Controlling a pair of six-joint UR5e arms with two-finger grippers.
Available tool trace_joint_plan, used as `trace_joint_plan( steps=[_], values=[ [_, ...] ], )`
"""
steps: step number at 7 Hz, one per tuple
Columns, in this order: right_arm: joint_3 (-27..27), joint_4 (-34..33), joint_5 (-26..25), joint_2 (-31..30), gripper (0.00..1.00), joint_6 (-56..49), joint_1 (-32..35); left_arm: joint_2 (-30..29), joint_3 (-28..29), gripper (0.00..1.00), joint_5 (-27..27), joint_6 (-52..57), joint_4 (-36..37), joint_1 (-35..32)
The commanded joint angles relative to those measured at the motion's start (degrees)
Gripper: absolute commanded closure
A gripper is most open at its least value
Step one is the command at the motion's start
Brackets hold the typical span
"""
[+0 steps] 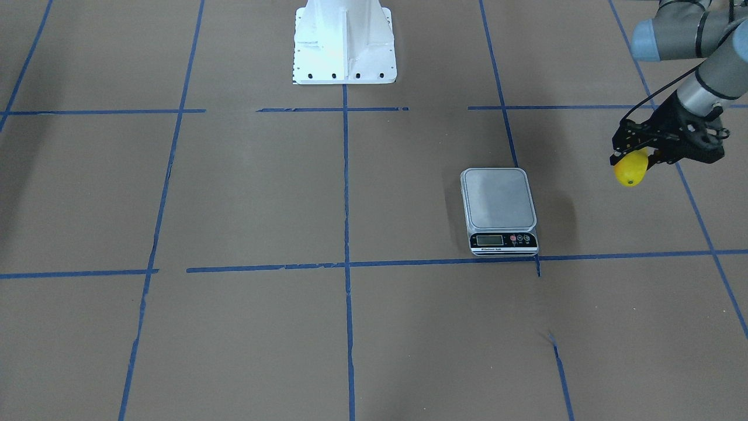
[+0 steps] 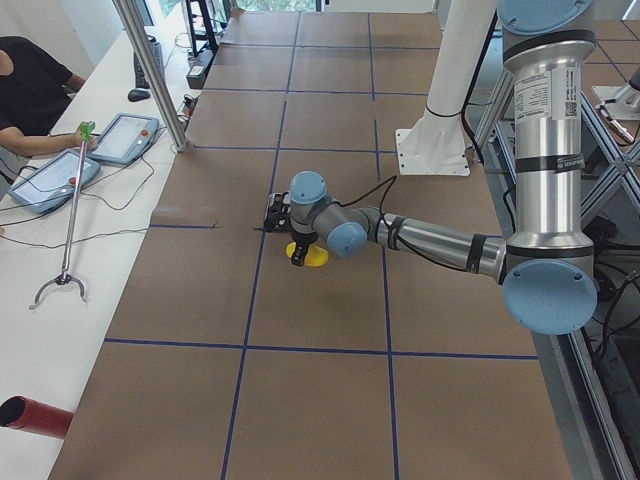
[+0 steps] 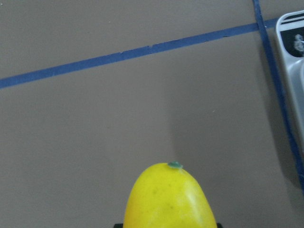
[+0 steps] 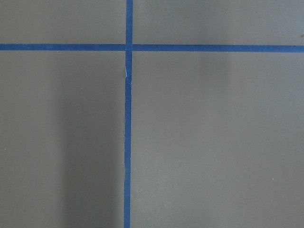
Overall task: Weigh mango
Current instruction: 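Lift the mango with the left gripper up off the table, then carry the mango with the left gripper over the scale platform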
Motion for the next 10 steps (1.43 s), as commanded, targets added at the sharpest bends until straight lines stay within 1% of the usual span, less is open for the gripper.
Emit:
trace_joint_plan(
  steps=[1, 2, 3, 4, 5, 6, 8, 9, 10],
  values=[
    [0.0, 0.0, 0.0, 0.0, 0.00, 0.0, 0.0, -5.5, -8.2, 1.00, -0.1, 10.3, 19.2, -10.1],
    [0.0, 0.0, 0.0, 0.0, 0.00, 0.0, 0.0, -6.5, -11.0, 1.00, -0.1, 10.6, 24.5, -13.3],
    [0.0, 0.0, 0.0, 0.0, 0.00, 0.0, 0.0, -7.6, -12.8, 1.00, -0.3, 9.7, 27.1, -13.2],
    [-0.1, 0.0, 0.0, 0.0, 0.00, 0.0, 0.0, -9.7, -13.3, 1.00, -1.1, 2.7, 26.8, -11.9],
    [0.0, 0.0, 0.0, 0.0, 0.00, 0.0, 0.0, -12.5, -14.2, 1.00, -2.7, -5.4, 26.9, -5.6],
    [-0.1, 0.0, 0.0, 0.0, 0.00, 0.0, 0.0, -17.4, -14.1, 1.00, -2.5, -13.5, 26.9, -0.1],
    [-0.1, 0.0, 0.0, 0.0, 0.00, 0.0, 0.0, -21.8, -13.6, 1.00, -2.1, -21.7, 27.0, 5.8],
    [0.0, 0.0, 0.0, 0.0, 0.00, 0.0, 0.0, -22.1, -11.2, 1.00, -0.7, -22.5, 26.5, 9.0],
    [-0.1, 0.0, 0.0, 0.0, 0.00, 0.0, 0.0, -22.4, -5.9, 1.00, 3.8, -23.6, 21.0, 12.9]
  ],
)
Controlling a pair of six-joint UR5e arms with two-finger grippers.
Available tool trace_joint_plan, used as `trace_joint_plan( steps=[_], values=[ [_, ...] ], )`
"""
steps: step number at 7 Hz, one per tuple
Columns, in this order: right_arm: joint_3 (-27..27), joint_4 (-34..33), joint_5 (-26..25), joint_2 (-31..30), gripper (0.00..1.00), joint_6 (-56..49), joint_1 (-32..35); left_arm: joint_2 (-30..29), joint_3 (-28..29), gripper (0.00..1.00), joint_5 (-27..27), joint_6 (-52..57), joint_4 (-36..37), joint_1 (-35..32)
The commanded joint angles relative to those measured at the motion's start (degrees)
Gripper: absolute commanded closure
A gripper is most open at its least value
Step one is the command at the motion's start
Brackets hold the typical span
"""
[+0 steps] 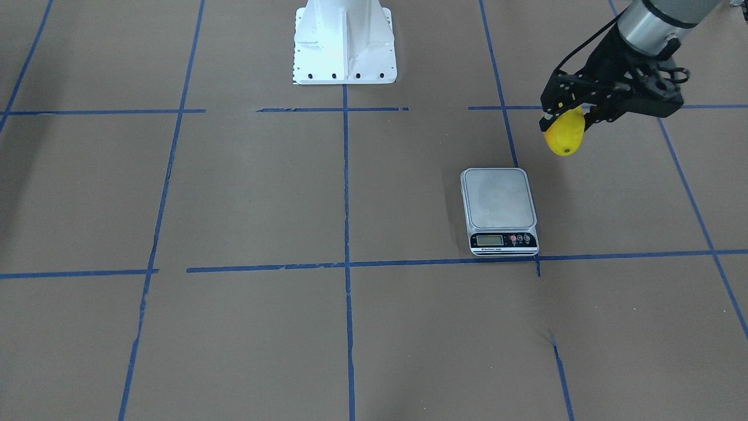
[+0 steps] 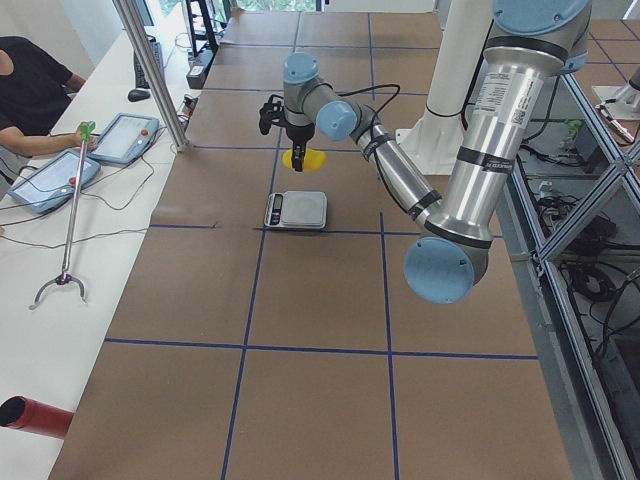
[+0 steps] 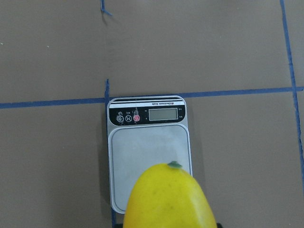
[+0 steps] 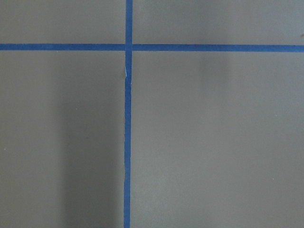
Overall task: Weigh mango
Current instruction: 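Carry the mango with the left gripper over the scale platform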
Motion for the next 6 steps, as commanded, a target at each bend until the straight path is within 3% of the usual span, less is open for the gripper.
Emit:
trace_joint_plan(
  steps=[1, 2, 6],
  values=[
    [0.0, 0.0, 0.0, 0.0, 0.00, 0.0, 0.0, -0.4, 11.7, 1.00, 4.7, -4.7, -14.2, 5.2],
    [0.0, 0.0, 0.0, 0.0, 0.00, -0.1, 0.0, -0.1, 16.4, 1.00, 5.4, -8.9, -22.2, 7.1],
    [0.0, 0.0, 0.0, 0.0, 0.00, 0.0, 0.0, -0.4, 22.0, 1.00, 9.7, -9.5, -26.3, 12.0]
  ],
)
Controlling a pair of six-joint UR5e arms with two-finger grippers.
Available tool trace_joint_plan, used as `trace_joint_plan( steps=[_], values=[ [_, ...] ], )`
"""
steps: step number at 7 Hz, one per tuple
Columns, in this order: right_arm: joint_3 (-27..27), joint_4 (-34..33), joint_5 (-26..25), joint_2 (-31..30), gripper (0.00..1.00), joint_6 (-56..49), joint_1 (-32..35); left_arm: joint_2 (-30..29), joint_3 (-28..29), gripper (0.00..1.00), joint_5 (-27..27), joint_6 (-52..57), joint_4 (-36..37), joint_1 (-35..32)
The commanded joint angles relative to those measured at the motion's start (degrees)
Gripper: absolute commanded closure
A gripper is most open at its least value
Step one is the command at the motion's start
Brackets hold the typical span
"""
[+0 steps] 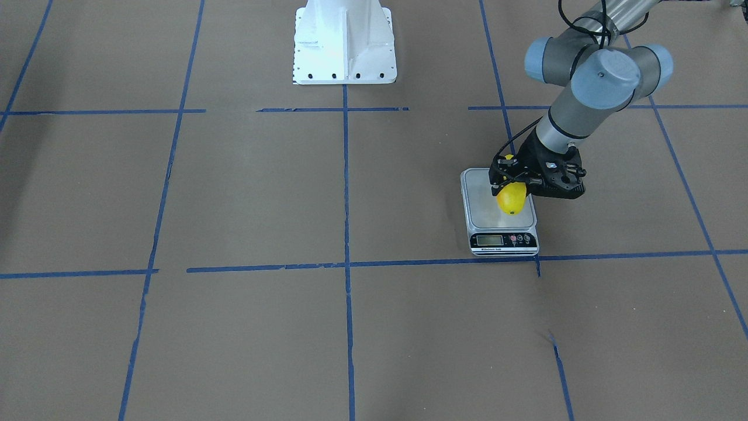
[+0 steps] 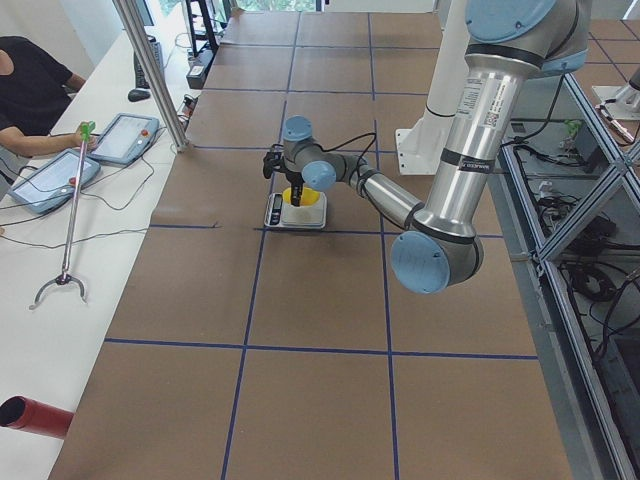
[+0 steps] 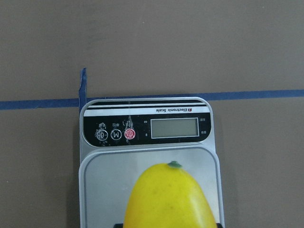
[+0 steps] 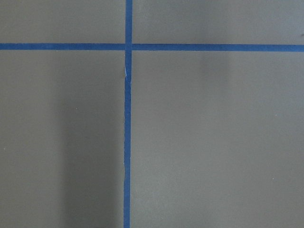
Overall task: Weigh mango
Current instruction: 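Carry the mango with the left gripper over the scale platform, then lower the mango onto the scale and open the left gripper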
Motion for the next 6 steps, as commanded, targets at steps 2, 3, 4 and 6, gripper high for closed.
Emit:
trace_joint_plan(
  steps=[2, 3, 4, 6],
  values=[
    [0.1, 0.0, 0.0, 0.0, 0.00, 0.1, 0.0, -0.1, 1.2, 0.07, 0.7, 0.5, -1.7, 1.0],
    [0.1, 0.0, 0.0, 0.0, 0.00, 0.1, 0.0, -0.1, 0.8, 0.00, 0.7, 0.4, -1.7, 0.9],
    [0.1, 0.0, 0.0, 0.0, 0.00, 0.1, 0.0, 0.0, 0.4, 0.00, 0.4, 0.5, -1.6, 0.9],
    [0.1, 0.0, 0.0, 0.0, 0.00, 0.1, 0.0, 0.9, -5.3, 0.00, 0.3, 7.1, -0.2, -4.3]
  ],
)
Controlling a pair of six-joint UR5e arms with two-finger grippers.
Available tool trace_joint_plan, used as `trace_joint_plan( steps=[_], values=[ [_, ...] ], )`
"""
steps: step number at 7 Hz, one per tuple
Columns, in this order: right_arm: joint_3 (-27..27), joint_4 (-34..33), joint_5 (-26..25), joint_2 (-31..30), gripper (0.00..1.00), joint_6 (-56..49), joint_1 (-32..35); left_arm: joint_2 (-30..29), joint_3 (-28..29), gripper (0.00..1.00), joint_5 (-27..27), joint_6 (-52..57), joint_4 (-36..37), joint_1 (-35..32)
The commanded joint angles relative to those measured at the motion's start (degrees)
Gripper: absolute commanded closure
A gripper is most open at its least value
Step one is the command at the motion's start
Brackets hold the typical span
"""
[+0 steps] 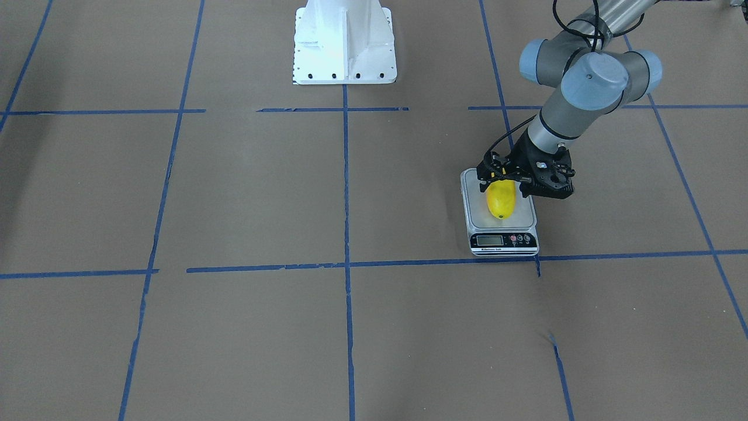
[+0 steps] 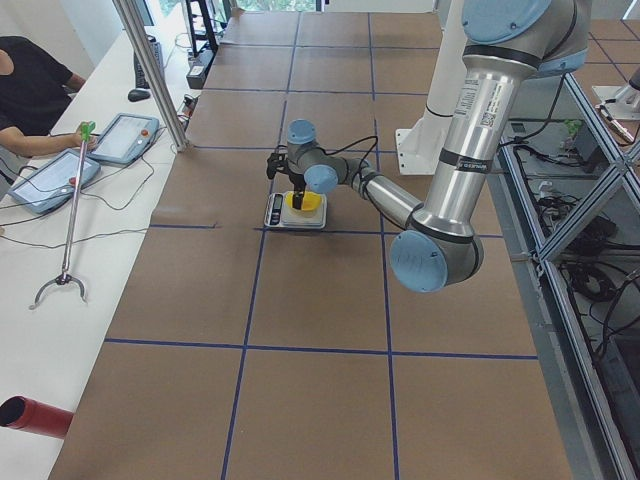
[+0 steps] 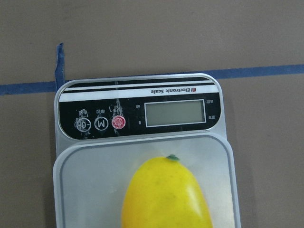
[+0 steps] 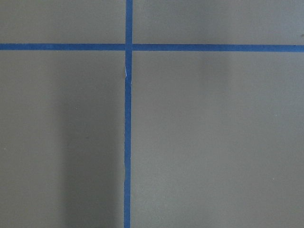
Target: Weigh mango
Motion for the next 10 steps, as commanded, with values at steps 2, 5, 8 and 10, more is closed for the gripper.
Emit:
trace_joint_plan(
  steps=[2, 5, 8, 10],
  values=[
    [0.0, 0.0, 0.0, 0.0, 0.00, 0.0, 0.0, 3.0, -12.3, 0.00, -2.3, 18.8, 13.5, -12.4],
    [0.0, 0.0, 0.0, 0.0, 0.00, 0.0, 0.0, 5.3, -12.9, 0.00, -8.4, 43.4, 27.6, -29.1],
    [0.0, 0.0, 0.0, 0.0, 0.00, 0.0, 0.0, 12.3, 2.9, 0.00, -14.9, 63.8, 24.9, -44.3],
    [-0.1, 0.0, 0.0, 0.0, 0.00, -0.1, 0.0, 20.0, 6.7, 0.00, -16.1, 66.1, 16.8, -47.2]
  ],
)
